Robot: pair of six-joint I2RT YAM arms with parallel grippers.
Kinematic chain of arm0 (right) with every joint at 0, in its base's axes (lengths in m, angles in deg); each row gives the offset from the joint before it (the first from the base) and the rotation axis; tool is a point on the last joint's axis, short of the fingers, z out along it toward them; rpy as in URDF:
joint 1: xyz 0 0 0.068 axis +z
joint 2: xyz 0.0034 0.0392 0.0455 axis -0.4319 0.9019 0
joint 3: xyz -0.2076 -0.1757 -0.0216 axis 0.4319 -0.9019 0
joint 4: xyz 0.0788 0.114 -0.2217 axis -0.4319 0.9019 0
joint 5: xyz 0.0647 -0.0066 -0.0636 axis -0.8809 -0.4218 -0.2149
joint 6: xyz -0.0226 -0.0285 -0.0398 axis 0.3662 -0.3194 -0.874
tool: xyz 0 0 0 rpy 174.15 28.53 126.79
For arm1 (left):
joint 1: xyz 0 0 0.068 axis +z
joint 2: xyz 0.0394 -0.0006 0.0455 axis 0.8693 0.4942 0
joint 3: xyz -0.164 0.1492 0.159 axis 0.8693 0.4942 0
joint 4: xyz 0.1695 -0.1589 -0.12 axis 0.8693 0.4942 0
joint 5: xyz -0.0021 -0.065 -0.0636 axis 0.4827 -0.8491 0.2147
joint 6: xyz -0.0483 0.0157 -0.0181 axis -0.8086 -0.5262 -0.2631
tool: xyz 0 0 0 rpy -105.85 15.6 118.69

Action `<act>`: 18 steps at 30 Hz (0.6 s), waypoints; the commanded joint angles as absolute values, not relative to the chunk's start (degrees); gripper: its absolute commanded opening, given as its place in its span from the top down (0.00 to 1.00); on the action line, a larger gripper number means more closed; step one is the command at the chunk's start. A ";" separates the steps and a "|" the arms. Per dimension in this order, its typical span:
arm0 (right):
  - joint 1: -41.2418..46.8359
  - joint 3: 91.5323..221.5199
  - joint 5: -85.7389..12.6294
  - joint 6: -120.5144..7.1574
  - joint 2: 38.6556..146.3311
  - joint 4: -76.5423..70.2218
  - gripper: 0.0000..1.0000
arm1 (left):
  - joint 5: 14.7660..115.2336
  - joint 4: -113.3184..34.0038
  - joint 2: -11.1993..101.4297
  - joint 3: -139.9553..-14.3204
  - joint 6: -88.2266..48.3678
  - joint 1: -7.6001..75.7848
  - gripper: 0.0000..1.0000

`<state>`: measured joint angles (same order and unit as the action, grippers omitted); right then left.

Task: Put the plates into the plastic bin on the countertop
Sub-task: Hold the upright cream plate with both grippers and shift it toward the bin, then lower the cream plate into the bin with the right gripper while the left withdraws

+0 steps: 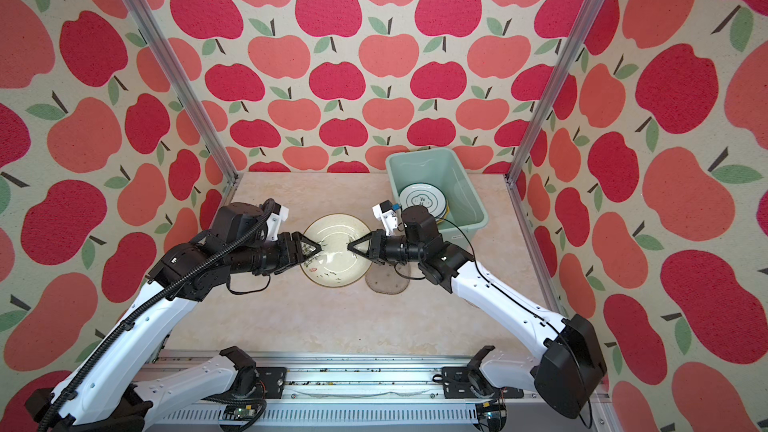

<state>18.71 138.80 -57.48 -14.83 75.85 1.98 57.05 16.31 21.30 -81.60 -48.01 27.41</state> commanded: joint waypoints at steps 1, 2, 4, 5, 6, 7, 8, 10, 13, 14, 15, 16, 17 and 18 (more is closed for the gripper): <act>16.16 145.53 -53.80 -15.76 72.21 7.38 1.00 | 62.38 12.39 19.08 -86.18 -42.08 27.65 0.25; 15.19 146.75 -52.70 -15.69 72.02 9.26 1.00 | 63.99 12.02 18.74 -87.00 -40.95 27.70 0.21; 12.58 149.19 -49.95 -15.04 71.59 12.86 1.00 | 67.41 10.44 17.83 -88.41 -38.66 28.07 0.11; 11.33 150.08 -48.92 -14.47 71.39 13.57 1.00 | 68.20 8.86 17.37 -88.54 -37.35 28.22 0.06; 9.76 150.70 -47.96 -13.21 71.21 13.78 1.00 | 69.19 6.87 16.80 -88.50 -35.82 28.32 0.00; 8.11 151.06 -47.15 -11.89 71.06 13.44 1.00 | 69.79 4.74 16.51 -88.37 -34.28 28.45 0.01; 6.73 151.15 -46.67 -10.69 71.05 12.60 1.00 | 70.15 3.15 16.40 -88.36 -32.62 28.65 0.01; 3.44 151.48 -46.20 -7.54 71.67 10.34 1.00 | 70.49 0.79 17.19 -89.73 -28.89 29.00 0.01; -0.96 153.05 -46.23 -4.09 74.18 8.69 1.00 | 70.53 0.16 19.81 -93.24 -24.04 29.15 0.01; -2.07 153.99 -46.20 -3.76 75.27 8.66 1.00 | 70.33 0.37 20.79 -94.30 -22.57 29.14 0.01; -3.44 155.13 -46.05 -3.58 76.46 9.23 1.00 | 69.93 0.76 21.97 -95.65 -21.08 29.16 0.01; -4.76 156.31 -45.61 -3.20 77.69 9.91 1.00 | 69.62 1.51 23.34 -96.98 -19.93 29.13 0.01; -5.86 157.07 -45.12 -2.82 78.72 10.19 1.00 | 69.16 2.23 24.47 -98.18 -19.01 29.14 0.01; -6.96 157.59 -44.23 -2.06 79.76 10.41 1.00 | 68.53 3.43 24.98 -99.59 -18.04 29.14 0.01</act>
<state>-4.88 153.31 -45.83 -5.67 78.47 14.14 69.01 2.98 23.07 -96.62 -24.43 28.88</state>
